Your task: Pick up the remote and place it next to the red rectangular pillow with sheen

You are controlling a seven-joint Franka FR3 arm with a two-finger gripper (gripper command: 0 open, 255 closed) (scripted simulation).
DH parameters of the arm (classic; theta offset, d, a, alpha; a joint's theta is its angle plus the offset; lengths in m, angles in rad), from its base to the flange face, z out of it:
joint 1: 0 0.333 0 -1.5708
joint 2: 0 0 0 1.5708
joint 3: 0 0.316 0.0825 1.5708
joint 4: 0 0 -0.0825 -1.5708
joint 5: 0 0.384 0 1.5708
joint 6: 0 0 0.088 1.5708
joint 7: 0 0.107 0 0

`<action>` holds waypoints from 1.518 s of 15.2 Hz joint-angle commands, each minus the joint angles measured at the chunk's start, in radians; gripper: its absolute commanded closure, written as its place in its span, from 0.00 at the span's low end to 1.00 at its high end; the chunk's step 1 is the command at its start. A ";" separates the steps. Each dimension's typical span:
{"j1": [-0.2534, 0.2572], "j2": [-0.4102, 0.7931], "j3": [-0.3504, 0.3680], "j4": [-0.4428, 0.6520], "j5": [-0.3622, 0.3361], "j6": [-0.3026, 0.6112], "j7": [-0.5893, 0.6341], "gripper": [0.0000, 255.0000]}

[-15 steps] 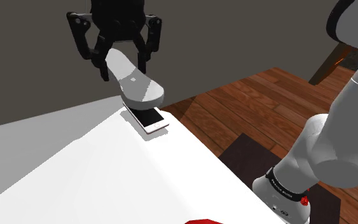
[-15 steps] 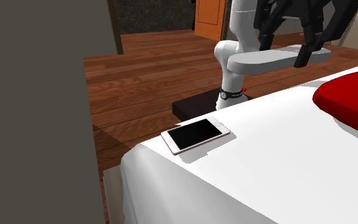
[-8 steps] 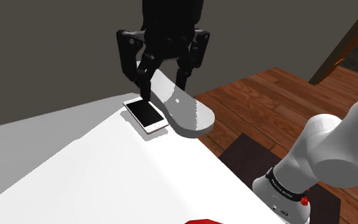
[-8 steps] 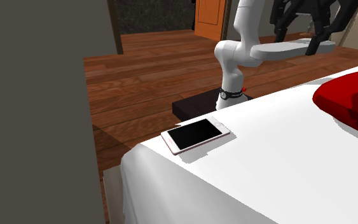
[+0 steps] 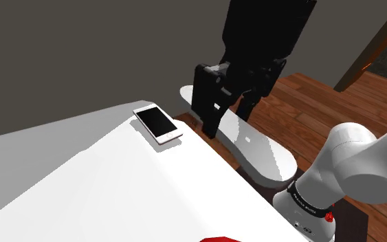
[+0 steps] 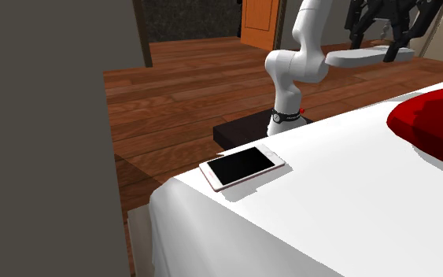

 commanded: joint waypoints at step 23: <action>0.023 -0.024 0.050 -0.335 0.043 0.314 -0.017 1.00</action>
